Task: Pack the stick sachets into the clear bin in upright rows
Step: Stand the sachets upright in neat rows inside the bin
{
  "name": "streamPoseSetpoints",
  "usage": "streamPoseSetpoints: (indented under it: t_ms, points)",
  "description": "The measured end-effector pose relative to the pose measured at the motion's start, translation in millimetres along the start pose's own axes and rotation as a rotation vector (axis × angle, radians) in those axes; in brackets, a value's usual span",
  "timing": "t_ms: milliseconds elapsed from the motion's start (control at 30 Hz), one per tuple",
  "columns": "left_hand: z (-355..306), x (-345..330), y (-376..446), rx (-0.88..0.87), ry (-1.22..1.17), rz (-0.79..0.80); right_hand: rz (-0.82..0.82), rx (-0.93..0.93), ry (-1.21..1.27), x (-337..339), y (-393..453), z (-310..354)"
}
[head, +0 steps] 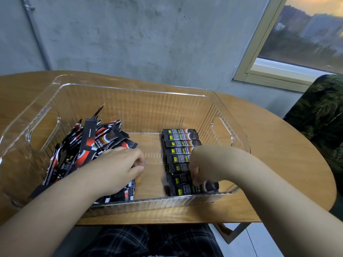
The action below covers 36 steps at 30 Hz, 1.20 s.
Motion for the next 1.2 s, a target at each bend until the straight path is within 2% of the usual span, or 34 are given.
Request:
streamPoseSetpoints:
  t_ms: [100, 167, 300, 567, 667, 800, 1067, 1200]
  points:
    - [0.2, 0.4, 0.9, -0.012, 0.010, -0.018, -0.082, -0.007, 0.064, 5.9, 4.6, -0.1]
    - [0.4, 0.1, 0.9, -0.016, 0.010, -0.021, -0.145, 0.064, 0.149, 12.9, 3.6, 6.9]
    - [2.7, -1.4, 0.1, -0.019, -0.001, -0.029, -0.118, 0.181, 0.352, 13.5, -1.2, 21.8]
    - [1.7, -0.8, 1.4, -0.025, -0.001, -0.031, -0.153, 0.172, 0.230, 6.3, 0.1, 13.1]
    - [2.0, -0.7, 1.8, -0.025, 0.006, -0.031, -0.179, 0.188, 0.275, 10.0, -1.2, 17.1]
    - [1.5, -0.6, 1.9, -0.033, 0.015, -0.035, -0.066, 0.229, 0.316, -2.3, 0.4, 30.6]
    - [1.3, -0.3, 2.3, -0.037, 0.027, -0.040, -0.063, 0.230, 0.392, -2.3, -6.3, 18.7]
    - [2.1, -1.0, 2.4, -0.038, 0.037, -0.037, 0.020, 0.252, 0.400, -10.9, -9.1, 24.6]
Point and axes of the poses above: each hand's wrist, its own y-axis towards the middle knuckle, its own x-axis out of the back of the hand, z = x × y, the point moved 8 cm from there along y, towards the middle knuckle, and after that the axes turned 8 degrees about -x, right-handed, at the moved point
